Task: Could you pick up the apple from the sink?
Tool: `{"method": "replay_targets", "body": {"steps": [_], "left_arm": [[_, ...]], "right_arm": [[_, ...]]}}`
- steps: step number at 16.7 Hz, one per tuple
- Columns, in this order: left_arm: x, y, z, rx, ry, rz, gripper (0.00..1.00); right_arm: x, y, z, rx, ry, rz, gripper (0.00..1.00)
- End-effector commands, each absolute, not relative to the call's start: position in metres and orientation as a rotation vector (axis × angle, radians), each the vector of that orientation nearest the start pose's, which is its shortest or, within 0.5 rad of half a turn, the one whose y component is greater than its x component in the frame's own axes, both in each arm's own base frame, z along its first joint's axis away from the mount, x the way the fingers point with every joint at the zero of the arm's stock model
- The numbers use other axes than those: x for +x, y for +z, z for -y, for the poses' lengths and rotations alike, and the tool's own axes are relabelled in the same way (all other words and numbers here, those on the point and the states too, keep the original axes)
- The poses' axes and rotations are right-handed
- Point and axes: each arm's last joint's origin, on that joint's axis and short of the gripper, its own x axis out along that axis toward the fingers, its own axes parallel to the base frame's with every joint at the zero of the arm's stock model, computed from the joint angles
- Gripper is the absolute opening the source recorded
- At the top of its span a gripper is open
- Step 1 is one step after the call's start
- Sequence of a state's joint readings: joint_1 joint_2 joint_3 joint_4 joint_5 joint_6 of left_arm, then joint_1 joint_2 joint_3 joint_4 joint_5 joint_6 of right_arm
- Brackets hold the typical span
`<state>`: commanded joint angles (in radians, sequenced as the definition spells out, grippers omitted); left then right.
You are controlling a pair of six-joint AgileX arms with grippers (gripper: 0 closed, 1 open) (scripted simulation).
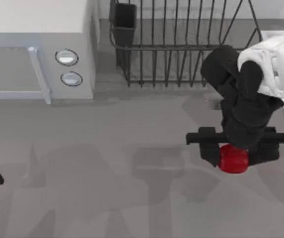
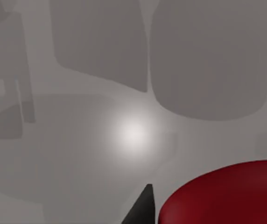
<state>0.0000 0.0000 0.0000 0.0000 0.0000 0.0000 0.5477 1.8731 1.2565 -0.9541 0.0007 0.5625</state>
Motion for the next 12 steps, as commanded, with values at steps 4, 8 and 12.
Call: {"method": "replay_targets", "body": {"steps": [4, 8, 12], "left_arm": [[0.1057, 0.16, 0.0012, 0.0, 0.0, 0.0, 1.0], [0.1057, 0.16, 0.0012, 0.0, 0.0, 0.0, 1.0], [0.1057, 0.16, 0.0012, 0.0, 0.0, 0.0, 1.0]], "right_arm": [[0.2881, 0.16, -0.1787, 0.008, -0.008, -1.571, 0.83], [0.2881, 0.16, -0.1787, 0.008, -0.008, -1.571, 1.0], [0.2881, 0.16, -0.1787, 0.008, -0.008, -1.571, 1.0]]}}
